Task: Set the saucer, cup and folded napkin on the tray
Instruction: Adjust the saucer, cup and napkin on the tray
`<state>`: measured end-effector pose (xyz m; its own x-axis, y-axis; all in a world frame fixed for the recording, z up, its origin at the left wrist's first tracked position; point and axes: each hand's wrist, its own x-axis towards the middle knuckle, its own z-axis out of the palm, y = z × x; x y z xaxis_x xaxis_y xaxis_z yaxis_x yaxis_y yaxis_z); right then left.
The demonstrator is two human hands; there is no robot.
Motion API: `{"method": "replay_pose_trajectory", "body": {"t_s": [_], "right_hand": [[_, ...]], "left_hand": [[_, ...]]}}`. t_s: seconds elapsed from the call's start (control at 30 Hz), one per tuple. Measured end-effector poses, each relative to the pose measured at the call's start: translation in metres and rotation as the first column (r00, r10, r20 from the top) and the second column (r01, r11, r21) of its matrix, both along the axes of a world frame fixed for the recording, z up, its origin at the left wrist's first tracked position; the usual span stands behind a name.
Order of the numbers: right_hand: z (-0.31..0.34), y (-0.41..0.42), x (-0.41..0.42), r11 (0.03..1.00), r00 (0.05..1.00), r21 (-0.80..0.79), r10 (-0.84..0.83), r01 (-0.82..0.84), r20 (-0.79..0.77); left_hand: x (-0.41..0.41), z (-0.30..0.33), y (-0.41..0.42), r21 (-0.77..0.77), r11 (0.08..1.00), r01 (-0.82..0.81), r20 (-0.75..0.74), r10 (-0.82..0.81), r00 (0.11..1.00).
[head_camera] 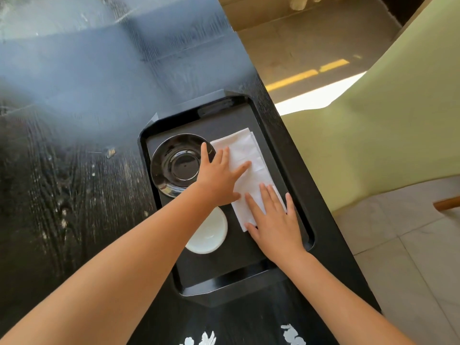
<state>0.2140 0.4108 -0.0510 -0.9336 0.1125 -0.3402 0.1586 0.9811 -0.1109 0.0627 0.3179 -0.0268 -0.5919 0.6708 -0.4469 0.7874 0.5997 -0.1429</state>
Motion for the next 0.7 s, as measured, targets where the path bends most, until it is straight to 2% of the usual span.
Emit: {"method": "replay_pose_trajectory", "body": {"t_s": [0.7], "right_hand": [[0.0009,-0.0007,0.0017,0.999,0.999,-0.017,-0.049,0.049,-0.022]], "left_hand": [[-0.0069,-0.0081,0.0019,0.040,0.998,0.054,0.005,-0.055,0.998]]}}
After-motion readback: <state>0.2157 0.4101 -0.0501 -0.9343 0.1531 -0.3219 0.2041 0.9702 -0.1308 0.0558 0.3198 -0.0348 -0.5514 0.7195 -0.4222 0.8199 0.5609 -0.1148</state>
